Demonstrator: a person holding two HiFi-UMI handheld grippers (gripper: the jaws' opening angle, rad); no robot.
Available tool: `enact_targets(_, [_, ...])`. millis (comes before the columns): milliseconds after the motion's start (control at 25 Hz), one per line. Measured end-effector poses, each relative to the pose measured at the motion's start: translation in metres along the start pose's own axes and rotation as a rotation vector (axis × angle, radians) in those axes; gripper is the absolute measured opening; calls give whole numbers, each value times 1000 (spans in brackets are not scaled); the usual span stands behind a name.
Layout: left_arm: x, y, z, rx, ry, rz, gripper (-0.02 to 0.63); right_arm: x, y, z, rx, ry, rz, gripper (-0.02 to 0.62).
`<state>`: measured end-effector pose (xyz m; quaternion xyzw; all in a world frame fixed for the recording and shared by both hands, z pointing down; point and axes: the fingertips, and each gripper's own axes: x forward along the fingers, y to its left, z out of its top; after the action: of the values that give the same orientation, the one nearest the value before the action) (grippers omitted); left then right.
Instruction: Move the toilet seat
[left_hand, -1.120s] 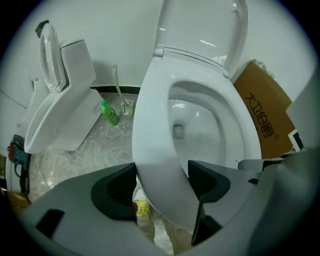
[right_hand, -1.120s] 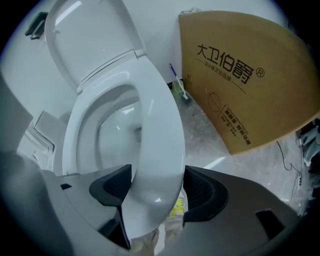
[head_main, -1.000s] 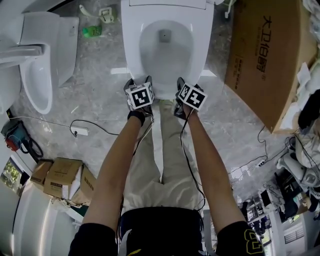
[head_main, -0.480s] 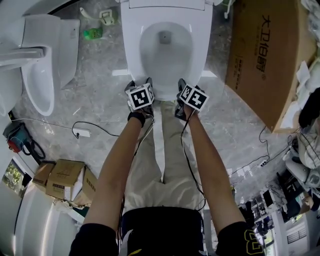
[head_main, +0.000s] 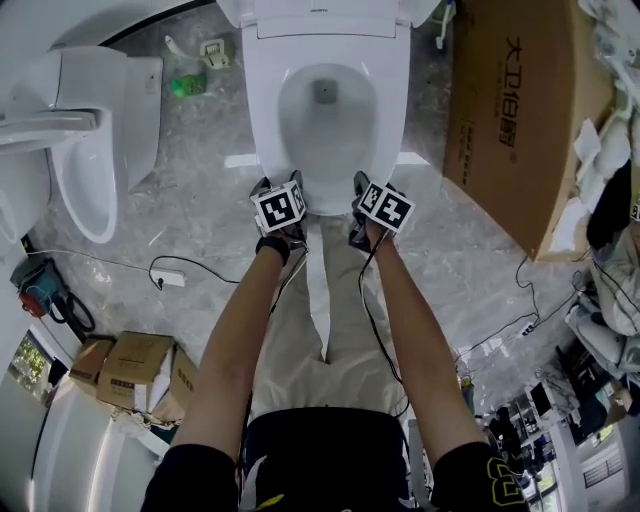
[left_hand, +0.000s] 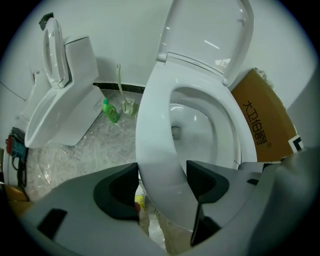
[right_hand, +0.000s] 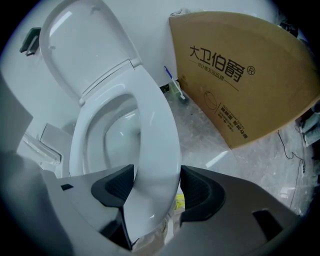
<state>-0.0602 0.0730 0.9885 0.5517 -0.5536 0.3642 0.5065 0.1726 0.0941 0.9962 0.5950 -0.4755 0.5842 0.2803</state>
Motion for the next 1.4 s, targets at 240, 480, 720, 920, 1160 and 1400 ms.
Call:
enact_targets(240, [-31,-1,12,-15,25,-12,308,-29,11,7,18,7,1,310])
enact_targets(480, [-64,-7,25,-37,46,-28,299,-64,21,18,31,6,-6,308])
enact_targets(720, [-93,-11,38,-61,52,-33,295,-94,32,30,46,1,0,302])
enact_targets(920, [-107,-14,49,-66,38,-47,290,-111,38,38,66,-14,25,281])
enact_targets(1160, [-129,-18,62,-87,34,-70,282,-133,45,48,103,-12,28,267])
enact_targets(1400, [-155,-25,86,-101,16,-102,279,-161,59,71,128,-56,58,261])
